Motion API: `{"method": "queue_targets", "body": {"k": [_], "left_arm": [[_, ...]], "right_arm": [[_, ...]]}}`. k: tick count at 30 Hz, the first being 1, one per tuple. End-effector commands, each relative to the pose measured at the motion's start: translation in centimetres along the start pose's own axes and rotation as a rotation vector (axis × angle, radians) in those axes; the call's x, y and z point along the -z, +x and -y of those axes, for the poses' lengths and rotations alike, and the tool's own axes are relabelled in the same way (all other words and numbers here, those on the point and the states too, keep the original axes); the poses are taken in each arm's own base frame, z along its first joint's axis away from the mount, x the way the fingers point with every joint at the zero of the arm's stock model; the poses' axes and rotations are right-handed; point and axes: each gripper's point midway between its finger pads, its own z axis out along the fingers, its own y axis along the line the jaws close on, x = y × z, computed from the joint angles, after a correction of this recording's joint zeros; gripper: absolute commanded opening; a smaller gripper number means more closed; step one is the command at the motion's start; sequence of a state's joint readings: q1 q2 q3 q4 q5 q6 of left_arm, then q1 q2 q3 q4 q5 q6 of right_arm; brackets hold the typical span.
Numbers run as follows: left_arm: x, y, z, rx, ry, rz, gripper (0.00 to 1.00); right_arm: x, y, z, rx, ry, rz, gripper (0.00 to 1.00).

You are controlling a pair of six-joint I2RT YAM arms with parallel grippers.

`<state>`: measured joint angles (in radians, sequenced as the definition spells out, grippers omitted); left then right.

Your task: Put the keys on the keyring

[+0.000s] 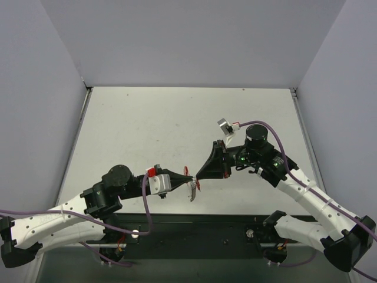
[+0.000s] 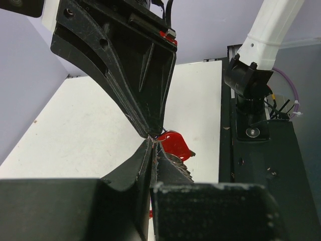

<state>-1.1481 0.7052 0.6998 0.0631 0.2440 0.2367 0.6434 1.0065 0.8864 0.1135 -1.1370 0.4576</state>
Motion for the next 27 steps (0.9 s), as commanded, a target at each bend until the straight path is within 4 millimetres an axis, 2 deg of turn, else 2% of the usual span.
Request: {"method": "queue_targets", "body": {"k": [1,17,27], "left_arm": [[0.2,-5.4,1.1,-0.053,0.080,0.191,0.00],[0.1,-5.8,1.3,-0.054,0.096,0.200,0.00],[0.0,-5.8,0.5,-0.051,0.049,0.198,0.00]], "right_arm": [[-0.1,-1.8,1.0,0.057,0.030,0.062,0.00],[-0.1,-2.1,1.7,0.023,0.023,0.079,0.00],[0.1,-1.8,1.8,0.020,0.047,0.071,0.00]]}}
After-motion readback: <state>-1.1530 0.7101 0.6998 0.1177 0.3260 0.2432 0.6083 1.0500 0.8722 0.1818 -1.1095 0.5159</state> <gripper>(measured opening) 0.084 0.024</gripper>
